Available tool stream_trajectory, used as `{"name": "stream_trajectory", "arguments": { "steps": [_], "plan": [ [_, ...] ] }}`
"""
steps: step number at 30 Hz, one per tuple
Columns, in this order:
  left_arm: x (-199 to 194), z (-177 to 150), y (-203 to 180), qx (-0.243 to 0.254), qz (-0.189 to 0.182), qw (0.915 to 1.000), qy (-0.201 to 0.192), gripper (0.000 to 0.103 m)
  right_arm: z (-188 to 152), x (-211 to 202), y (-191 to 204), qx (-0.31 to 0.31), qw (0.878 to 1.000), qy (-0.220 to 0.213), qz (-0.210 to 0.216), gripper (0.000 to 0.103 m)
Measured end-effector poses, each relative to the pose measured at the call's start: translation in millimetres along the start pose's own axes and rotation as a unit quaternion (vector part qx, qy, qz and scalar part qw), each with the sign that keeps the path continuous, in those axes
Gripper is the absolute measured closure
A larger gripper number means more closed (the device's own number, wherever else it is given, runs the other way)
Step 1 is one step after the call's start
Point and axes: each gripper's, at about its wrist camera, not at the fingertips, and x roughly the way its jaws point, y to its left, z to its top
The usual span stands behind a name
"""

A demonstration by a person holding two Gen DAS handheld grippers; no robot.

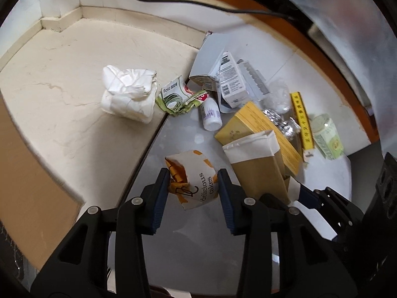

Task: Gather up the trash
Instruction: 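Grasp the paper cake cup with the left tool while the right tool grasps the brown paper bag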

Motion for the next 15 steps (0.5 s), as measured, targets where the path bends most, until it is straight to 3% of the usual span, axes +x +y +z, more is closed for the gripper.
{"name": "stream_trajectory", "arguments": {
  "steps": [15],
  "plan": [
    [-100.3, -89.1, 19.8, 0.066, -0.023, 0.9972, -0.026, 0.068, -59.4, -81.3, 68.0, 0.029, 0.998, -0.042, -0.027, 0.065]
  ]
}}
